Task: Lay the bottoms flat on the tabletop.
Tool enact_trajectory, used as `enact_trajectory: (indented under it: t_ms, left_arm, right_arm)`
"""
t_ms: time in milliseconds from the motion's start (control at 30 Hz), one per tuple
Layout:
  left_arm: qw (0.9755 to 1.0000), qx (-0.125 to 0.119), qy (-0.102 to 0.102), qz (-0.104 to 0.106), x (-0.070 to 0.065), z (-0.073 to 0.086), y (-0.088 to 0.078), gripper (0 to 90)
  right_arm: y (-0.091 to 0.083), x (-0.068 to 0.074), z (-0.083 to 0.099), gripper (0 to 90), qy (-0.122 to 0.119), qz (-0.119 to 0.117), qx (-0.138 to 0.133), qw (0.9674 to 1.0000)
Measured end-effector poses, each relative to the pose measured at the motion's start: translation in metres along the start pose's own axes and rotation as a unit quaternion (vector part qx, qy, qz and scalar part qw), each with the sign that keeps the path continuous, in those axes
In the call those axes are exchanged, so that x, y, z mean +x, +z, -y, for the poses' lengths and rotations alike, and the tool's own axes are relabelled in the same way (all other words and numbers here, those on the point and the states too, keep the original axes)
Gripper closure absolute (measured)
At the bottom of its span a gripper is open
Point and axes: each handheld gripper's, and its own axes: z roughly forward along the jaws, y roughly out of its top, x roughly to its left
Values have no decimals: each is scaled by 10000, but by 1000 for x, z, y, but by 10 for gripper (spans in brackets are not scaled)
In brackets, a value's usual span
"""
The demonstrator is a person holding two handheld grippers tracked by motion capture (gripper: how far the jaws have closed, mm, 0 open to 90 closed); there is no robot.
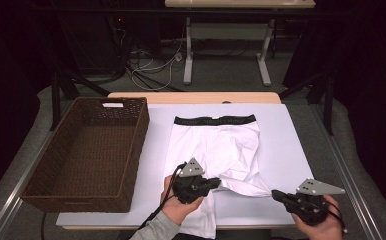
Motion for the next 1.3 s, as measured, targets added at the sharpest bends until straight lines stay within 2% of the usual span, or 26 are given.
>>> enact_trajectory:
  t_ms: [67,233,400,733,867,967,1067,1233,1267,1300]
  left_arm:
    - [9999,34,55,113,-9,2,2,886]
    - [9989,148,132,417,-27,4,6,886]
    - [9976,280,240,591,-37,3,15,886]
    - [9940,476,340,926,-56,3,36,886]
    - [9927,565,420,983,-63,3,45,885]
    - [9921,642,470,966,-66,5,49,884]
    - [9914,739,460,981,-65,7,52,884]
    - [9910,791,465,971,-65,12,53,884]
    - [9915,772,423,960,-65,13,53,883]
    - [9914,794,407,956,-64,14,52,883]
  right_arm:
    - [-12,-1,-1,900,0,66,-111,9999]
    - [-39,-5,-3,900,-7,207,-139,9997]
    - [-52,-13,2,900,21,411,-165,9990]
    - [-63,-27,10,900,133,611,-116,9980]
    - [-62,-35,17,900,304,667,-107,9972]
    - [-60,-39,22,900,332,677,-13,9971]
    - [-62,-39,26,900,336,615,90,9975]
    - [-66,-34,31,900,368,575,54,9977]
    - [-66,-32,32,900,470,518,89,9975]
    - [-66,-32,33,900,413,469,86,9980]
